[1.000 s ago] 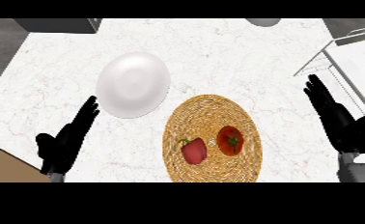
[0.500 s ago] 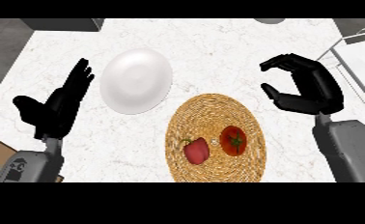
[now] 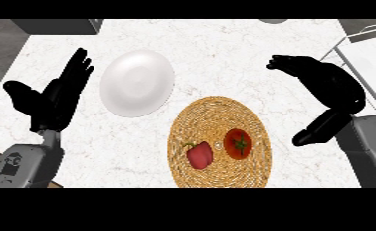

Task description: Pick the tomato from the placemat and place it in the tiered shelf

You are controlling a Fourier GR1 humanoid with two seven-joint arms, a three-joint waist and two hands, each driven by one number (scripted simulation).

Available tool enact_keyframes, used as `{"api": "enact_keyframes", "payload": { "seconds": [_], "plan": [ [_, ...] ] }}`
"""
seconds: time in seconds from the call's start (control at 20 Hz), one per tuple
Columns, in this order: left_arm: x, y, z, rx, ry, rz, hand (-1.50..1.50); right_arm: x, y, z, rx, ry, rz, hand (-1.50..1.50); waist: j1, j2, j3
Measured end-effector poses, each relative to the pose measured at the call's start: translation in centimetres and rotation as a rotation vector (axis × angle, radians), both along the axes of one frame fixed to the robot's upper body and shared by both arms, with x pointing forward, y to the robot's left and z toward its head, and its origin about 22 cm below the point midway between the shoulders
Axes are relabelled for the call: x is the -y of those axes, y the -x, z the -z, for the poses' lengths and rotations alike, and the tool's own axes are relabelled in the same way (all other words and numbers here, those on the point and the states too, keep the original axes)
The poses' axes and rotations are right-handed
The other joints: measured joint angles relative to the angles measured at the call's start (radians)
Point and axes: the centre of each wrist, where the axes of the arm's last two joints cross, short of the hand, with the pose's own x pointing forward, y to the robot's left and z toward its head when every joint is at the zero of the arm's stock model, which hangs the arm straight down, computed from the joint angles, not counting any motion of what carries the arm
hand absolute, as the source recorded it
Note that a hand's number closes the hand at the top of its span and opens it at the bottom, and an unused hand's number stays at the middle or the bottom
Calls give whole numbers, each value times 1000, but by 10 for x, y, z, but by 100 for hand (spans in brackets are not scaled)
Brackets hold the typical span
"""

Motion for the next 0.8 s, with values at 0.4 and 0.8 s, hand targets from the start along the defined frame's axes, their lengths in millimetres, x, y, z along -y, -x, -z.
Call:
{"api": "enact_keyframes", "payload": {
  "seconds": [0.4,0.8],
  "plan": [
    [-9,0,-2,-20,4,-31,0,-2,18,-79,246,575,-42,-150,-27,-14,-3],
    [-12,1,-4,-12,1,-33,0,-51,70,-87,496,942,103,-150,-26,-10,-2]
  ]
}}
